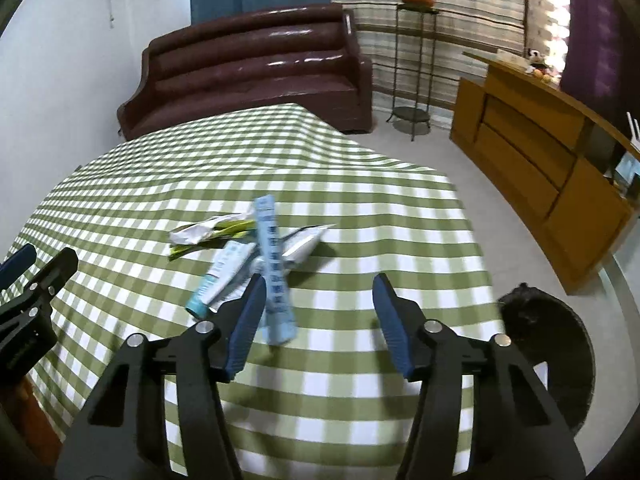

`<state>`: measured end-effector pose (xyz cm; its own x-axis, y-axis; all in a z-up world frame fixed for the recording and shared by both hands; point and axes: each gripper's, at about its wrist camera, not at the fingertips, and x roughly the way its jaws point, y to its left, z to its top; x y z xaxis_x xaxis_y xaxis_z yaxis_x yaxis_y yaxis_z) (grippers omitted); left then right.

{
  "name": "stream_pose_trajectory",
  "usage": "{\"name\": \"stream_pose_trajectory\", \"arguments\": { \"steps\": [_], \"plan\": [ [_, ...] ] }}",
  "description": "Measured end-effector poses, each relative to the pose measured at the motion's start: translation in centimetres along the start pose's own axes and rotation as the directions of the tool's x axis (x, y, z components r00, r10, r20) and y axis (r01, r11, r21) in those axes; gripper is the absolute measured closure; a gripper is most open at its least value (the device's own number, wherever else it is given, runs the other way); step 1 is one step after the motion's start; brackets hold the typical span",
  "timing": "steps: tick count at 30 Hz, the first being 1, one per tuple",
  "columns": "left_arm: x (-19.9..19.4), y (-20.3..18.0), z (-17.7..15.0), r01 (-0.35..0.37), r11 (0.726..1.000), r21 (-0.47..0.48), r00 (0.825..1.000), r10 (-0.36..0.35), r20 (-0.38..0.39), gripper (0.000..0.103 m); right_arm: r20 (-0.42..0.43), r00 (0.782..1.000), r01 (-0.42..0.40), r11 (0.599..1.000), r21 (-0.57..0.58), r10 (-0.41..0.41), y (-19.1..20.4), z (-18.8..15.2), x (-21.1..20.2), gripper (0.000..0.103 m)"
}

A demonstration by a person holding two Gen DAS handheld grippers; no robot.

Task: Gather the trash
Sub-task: 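Move both open grippers back to the table items, then grasp the light blue tube with the right gripper and lift it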

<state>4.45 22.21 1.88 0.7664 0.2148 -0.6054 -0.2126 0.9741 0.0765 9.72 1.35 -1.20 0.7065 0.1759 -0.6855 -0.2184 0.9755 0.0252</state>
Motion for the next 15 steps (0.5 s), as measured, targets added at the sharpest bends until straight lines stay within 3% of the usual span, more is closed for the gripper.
{"name": "stream_pose_trajectory", "arguments": {
  "steps": [6, 11, 15],
  "plan": [
    [1.0, 1.3, -0.1, -0.008, 1.000, -0.019, 1.000, 0.007, -0.019, 0.026, -0.028, 1.000, -0.014, 1.000, -0.010, 0.014, 1.1, 0.6, 1.2, 0.063],
    [1.4, 1.3, -0.1, 0.006, 1.000, -0.021, 1.000, -0.006, -0.026, 0.026, -0.047, 0.999, -0.027, 1.000, -0.007, 0.026, 1.1, 0.9, 2.1, 0.084],
    [1.7, 0.6, 0.1, 0.021, 1.000, -0.015, 0.999, -0.021, -0.030, 0.026, -0.052, 0.998, -0.026, 1.000, -0.008, 0.026, 0.9, 0.8, 2.3, 0.089]
  ]
}}
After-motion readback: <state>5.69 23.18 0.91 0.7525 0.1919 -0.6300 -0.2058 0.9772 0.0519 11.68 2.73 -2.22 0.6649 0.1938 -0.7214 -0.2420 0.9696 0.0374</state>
